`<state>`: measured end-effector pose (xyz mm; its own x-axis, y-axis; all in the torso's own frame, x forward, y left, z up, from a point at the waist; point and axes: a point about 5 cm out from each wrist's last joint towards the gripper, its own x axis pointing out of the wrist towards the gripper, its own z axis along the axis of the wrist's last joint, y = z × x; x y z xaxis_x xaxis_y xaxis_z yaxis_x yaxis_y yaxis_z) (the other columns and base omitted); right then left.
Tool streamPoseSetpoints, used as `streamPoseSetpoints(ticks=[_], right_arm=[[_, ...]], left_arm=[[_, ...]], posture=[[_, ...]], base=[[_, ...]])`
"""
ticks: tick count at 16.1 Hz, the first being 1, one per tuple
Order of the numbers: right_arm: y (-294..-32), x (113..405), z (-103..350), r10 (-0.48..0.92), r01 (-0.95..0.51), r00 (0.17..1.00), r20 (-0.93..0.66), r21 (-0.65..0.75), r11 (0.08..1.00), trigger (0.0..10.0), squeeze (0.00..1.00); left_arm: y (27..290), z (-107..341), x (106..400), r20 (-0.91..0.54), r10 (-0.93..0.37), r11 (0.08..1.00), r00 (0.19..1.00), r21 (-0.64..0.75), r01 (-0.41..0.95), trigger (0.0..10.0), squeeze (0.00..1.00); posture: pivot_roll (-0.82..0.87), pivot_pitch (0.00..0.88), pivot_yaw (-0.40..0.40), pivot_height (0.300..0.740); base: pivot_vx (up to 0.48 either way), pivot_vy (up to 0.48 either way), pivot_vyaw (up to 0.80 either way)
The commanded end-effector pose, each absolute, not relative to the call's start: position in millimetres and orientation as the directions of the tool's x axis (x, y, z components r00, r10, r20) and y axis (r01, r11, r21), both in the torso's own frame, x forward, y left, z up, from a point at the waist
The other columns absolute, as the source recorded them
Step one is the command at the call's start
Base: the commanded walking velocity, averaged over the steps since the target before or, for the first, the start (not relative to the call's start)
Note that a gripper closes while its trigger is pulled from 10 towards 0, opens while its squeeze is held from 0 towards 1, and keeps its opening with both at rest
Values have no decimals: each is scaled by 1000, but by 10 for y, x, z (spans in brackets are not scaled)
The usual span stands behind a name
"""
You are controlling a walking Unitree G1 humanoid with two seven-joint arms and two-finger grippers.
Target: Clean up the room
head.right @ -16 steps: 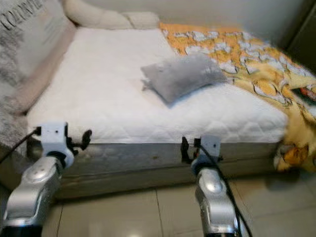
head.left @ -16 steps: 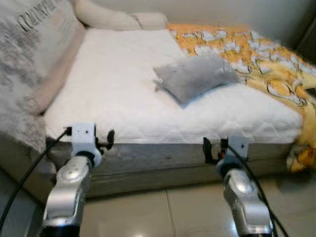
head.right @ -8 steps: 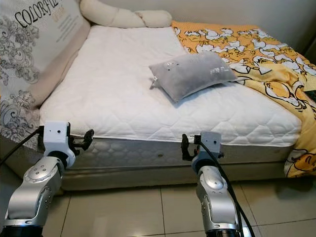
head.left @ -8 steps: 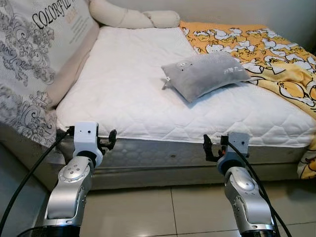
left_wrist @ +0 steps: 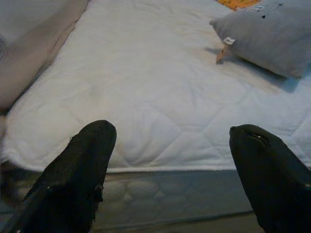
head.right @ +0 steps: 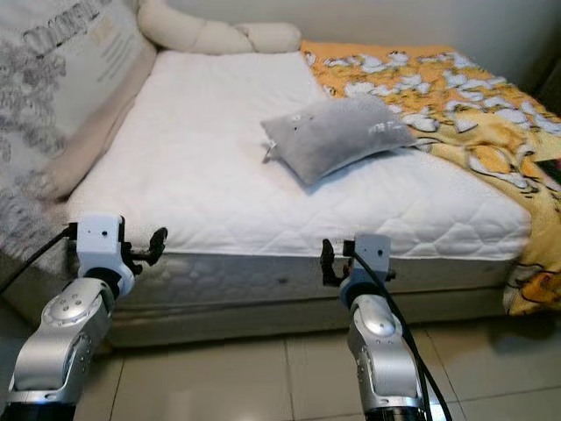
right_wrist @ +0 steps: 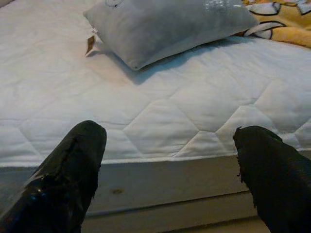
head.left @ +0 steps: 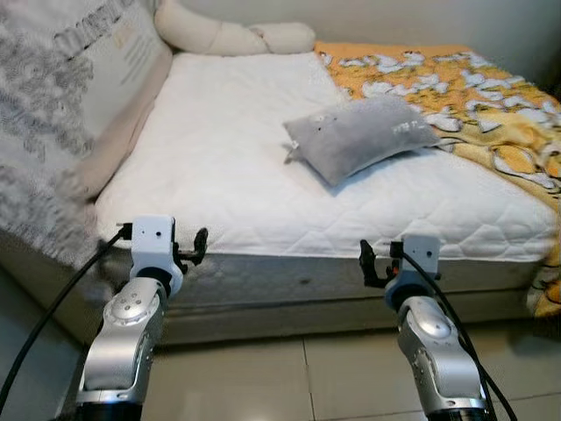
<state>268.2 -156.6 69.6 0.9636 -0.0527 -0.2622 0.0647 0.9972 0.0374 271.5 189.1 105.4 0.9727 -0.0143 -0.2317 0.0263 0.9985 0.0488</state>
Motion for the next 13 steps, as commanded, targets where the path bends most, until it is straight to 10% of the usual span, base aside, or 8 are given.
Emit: streamPoseSetpoints(ticks=[1,13], right_arm=[[-1588,2694,712,-60,71,963,-262,32,997,10000,0],[-1613,2715,717,-66,73,963,-261,20,997,10000,0]], left_arm=[[1859,1071,2723,-221,-27,998,975,49,39,10000,0],[1847,1060,2730,-221,-34,998,975,46,45,10000,0]], posture=[[39,0,-35,740],[37,0,-31,740]], base=[[345,0,0],[339,0,-161]])
